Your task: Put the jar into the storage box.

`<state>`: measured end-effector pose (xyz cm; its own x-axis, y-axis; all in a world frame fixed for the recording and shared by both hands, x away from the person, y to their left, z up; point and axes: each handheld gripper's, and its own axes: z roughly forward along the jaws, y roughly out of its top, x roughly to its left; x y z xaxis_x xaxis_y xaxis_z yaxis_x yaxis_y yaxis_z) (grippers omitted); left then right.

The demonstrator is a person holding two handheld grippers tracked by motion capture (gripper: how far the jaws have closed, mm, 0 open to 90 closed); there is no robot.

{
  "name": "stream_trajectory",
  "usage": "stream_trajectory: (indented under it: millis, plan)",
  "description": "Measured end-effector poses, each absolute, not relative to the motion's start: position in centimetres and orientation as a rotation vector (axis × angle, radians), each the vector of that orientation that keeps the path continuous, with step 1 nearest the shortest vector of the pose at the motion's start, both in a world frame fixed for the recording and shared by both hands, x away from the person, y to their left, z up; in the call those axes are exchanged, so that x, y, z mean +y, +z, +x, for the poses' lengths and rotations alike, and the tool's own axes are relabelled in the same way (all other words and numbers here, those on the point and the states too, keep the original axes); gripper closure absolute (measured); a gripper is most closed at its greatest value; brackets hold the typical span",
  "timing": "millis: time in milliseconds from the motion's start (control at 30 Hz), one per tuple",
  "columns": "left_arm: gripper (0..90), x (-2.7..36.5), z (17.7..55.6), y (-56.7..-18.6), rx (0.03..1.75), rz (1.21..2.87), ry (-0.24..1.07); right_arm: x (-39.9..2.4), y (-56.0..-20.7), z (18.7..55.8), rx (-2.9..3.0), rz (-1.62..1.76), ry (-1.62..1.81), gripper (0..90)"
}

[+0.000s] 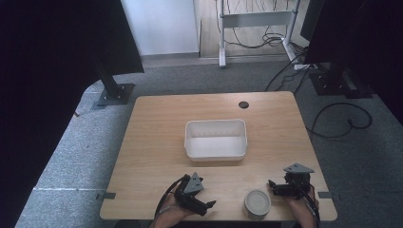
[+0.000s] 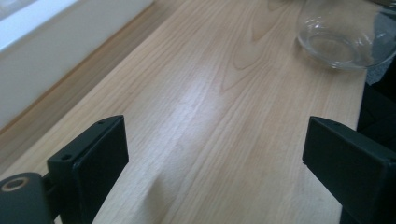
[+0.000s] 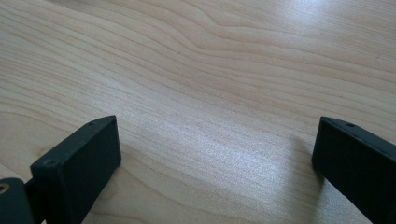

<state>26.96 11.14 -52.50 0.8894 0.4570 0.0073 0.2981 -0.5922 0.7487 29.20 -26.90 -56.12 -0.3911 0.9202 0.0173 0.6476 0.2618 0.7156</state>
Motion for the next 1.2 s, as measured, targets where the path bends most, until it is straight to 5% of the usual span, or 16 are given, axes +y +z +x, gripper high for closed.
stream_trajectory:
  millis: [1200]
  plan:
    - [4.4, 4.6, 25.9, -52.4, 0.373, 2.233, 0.119, -26.9, -56.1, 29.2, 2.134, 1.424, 0.914, 0.8]
